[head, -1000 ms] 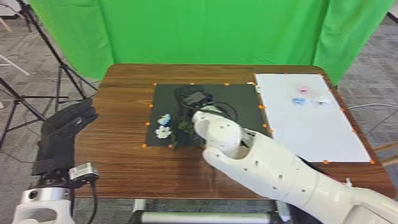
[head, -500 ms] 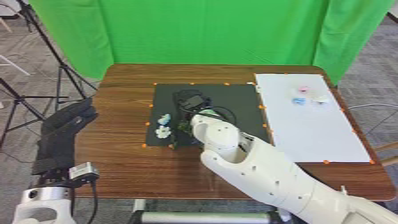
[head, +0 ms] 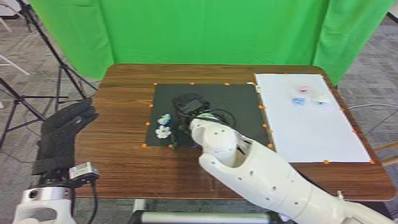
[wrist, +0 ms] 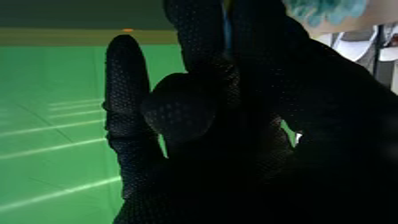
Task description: Arrange flowers
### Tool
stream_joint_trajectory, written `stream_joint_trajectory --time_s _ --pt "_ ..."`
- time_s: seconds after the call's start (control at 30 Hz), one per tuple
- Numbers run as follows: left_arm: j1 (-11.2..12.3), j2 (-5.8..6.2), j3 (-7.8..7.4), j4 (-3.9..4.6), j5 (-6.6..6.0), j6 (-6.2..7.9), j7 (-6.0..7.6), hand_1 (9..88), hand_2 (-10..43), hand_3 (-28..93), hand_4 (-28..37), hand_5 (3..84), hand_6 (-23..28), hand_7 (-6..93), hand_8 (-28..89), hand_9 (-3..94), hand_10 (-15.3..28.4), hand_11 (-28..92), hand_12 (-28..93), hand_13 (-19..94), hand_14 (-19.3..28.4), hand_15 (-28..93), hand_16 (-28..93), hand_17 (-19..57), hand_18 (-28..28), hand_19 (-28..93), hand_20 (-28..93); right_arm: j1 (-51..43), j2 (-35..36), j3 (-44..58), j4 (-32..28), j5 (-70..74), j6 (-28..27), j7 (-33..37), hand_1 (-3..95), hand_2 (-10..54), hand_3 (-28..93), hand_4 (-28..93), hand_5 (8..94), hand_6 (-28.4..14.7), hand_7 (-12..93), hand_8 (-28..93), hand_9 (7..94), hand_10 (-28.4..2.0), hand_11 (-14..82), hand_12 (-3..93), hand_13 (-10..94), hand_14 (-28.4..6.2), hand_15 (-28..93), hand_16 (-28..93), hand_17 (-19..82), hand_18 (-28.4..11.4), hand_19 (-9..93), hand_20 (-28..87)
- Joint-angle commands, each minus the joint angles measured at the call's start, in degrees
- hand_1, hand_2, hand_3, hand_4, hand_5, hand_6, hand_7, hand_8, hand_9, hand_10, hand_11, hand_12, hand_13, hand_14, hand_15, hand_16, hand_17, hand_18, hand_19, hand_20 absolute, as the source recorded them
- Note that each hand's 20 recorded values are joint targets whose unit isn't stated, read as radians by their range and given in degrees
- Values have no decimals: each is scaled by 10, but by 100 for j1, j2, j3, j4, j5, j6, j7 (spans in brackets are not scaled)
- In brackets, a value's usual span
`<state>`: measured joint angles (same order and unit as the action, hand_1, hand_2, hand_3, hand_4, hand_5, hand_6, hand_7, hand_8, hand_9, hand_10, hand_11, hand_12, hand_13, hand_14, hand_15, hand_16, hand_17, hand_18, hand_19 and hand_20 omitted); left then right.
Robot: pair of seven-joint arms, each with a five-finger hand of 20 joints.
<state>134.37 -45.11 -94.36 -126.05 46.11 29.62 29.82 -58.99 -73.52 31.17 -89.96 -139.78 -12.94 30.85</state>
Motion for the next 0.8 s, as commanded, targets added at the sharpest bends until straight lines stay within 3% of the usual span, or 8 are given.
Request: stream_joint_trajectory --time_s 0.03,0.23,0.33,0.5,0.53,0.6,0.8 --pt "28 -32 -3 13 -3 -37 -14 268 38 820 -180 405 108 205 -118 315 190 417 100 184 235 657 -166 -130 189 516 126 -119 -149 194 -53 -123 -267 -101 536 -95 760 -283 718 -25 335 -5 807 -83 220 388 749 -74 798 212 290 -208 913 -44" --pt "-3 -70 -4 13 46 -60 -80 268 38 822 -176 407 108 204 -119 316 191 418 99 186 235 657 -166 -130 188 515 126 -178 -216 291 -107 -255 -386 -190 500 -95 765 -283 687 -39 316 -13 760 -104 225 380 712 -90 802 207 255 -219 901 -40" --pt "14 -24 3 7 25 -28 -59 269 37 822 -174 407 109 204 -118 316 191 418 99 186 235 658 -166 -130 188 516 126 -184 -236 322 -135 -261 -472 -201 485 -95 778 -283 678 -42 301 -12 724 -119 271 342 698 -96 806 197 245 -223 892 -24" --pt "20 -95 -26 4 81 -81 -113 271 35 825 -172 407 108 204 -119 316 191 419 99 188 236 659 -166 -130 188 516 126 -149 -230 296 -153 -235 -461 -156 451 -95 807 -283 660 -44 282 -24 668 -147 342 284 668 -108 813 190 219 -231 873 6" --pt "9 -113 -30 3 101 -86 -139 272 35 824 -172 407 108 204 -118 316 191 419 99 189 236 659 -166 -130 188 516 126 -141 -233 297 -152 -234 -479 -156 444 -95 815 -282 657 -44 275 -34 657 -153 354 274 659 -113 815 189 214 -233 868 12" --pt "13 -18 4 3 34 -34 -82 273 35 824 -172 408 109 204 -118 317 191 419 99 189 237 659 -166 -130 188 516 126 -152 -259 340 -146 -231 -507 -169 429 -95 826 -279 650 -46 267 -81 631 -169 394 232 645 -118 819 183 203 -241 856 40" --pt "25 -83 -40 0 95 -68 -150 274 34 824 -167 408 109 204 -118 317 191 420 99 191 237 660 -166 -130 188 516 125 -182 -285 402 -185 -235 -636 -163 402 -95 841 -268 629 -54 259 -150 596 -190 414 205 618 -128 826 178 184 -252 839 70"
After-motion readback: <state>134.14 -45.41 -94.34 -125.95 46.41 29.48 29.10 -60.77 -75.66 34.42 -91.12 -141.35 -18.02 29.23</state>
